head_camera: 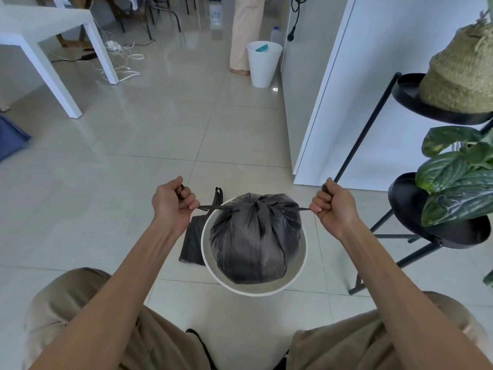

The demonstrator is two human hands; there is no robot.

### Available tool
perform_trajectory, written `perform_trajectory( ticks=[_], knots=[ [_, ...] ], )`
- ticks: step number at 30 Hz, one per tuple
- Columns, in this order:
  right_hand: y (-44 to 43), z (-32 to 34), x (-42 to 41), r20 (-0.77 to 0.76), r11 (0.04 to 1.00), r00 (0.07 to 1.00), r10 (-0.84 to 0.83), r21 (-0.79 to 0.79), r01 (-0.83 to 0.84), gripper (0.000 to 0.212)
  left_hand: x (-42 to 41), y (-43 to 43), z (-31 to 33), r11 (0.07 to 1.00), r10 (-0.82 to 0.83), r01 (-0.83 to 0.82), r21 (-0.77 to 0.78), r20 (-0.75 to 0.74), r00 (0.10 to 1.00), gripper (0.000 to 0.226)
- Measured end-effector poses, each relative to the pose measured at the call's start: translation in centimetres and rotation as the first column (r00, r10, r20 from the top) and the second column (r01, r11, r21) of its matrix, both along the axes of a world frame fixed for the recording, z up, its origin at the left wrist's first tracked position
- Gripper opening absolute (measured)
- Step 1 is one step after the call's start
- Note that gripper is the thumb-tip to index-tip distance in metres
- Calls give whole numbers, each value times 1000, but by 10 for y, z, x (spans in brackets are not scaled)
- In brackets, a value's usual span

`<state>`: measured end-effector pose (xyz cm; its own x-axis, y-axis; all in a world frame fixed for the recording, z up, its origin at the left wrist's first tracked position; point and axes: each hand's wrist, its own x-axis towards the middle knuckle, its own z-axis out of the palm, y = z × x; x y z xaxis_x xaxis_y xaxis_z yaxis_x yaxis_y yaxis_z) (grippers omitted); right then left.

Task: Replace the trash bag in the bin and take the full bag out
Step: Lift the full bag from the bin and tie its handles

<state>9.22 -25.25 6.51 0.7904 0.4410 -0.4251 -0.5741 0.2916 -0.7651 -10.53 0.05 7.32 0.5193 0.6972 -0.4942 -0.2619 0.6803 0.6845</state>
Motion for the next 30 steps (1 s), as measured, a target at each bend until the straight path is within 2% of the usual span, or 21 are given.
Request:
perform_trajectory(
  ticks=[6, 8, 9, 11, 13, 14, 16, 18, 19, 20, 22, 23, 24, 27, 30],
  knots=[
    [-6, -16, 0, 75, 990, 997, 11, -138, -1, 40, -6, -2, -13, 986, -9, 35, 160, -159, 987, 37],
    [-2, -24, -6, 103, 977, 995, 9, -214, 14, 36, -11, -9, -21, 935, -32, 128, 332, -279, 960, 35],
    [-1, -29, -8, 129, 963, 992, 16, -268, 19, 34, -13, -12, -27, 877, -47, 209, 434, -355, 934, 33],
    [1, -26, -9, 238, 917, 967, 88, -399, 15, 31, -12, -16, -26, 714, -61, 366, 598, -467, 882, 33],
    [5, -12, -13, 410, 844, 874, 261, -536, -1, 30, -6, -17, -12, 434, -29, 559, 706, -609, 792, 38],
    [7, -4, -15, 499, 781, 776, 386, -624, 12, 30, -3, -20, -4, 277, -5, 646, 712, -671, 742, 36],
    [9, 13, -25, 582, 648, 511, 632, -759, 62, 26, -1, -28, 9, 21, -6, 744, 668, -744, 668, 32],
    [6, 29, -32, 537, 540, 287, 793, -838, 79, 34, 1, -35, 17, -181, -12, 800, 572, -815, 580, 40],
    [9, 36, -35, 476, 468, 197, 857, -880, 85, 48, -1, -36, 22, -255, 6, 819, 514, -846, 533, 49],
    [6, 43, -39, 396, 383, 144, 907, -917, 109, 64, -1, -38, 26, -322, 23, 826, 463, -868, 496, 62],
    [7, 55, -46, 287, 263, 77, 955, -937, 229, 82, -2, -39, 39, -391, 23, 806, 444, -871, 491, 83],
    [-5, 59, -49, 256, 225, 68, 964, -927, 300, 80, 3, -51, 42, -422, -31, 769, 480, -856, 517, 86],
    [-8, 66, -52, 267, 235, 47, 963, -909, 345, 73, 3, -54, 48, -427, -61, 733, 529, -826, 561, 84],
    [-43, 95, -60, 315, 255, 52, 948, -844, 471, 53, 13, -82, 59, -419, -176, 598, 683, -707, 685, 63],
    [-95, 121, -61, 387, 279, 136, 912, -829, 485, 40, 26, -122, 70, -386, -269, 510, 769, -623, 735, 40]
  ],
)
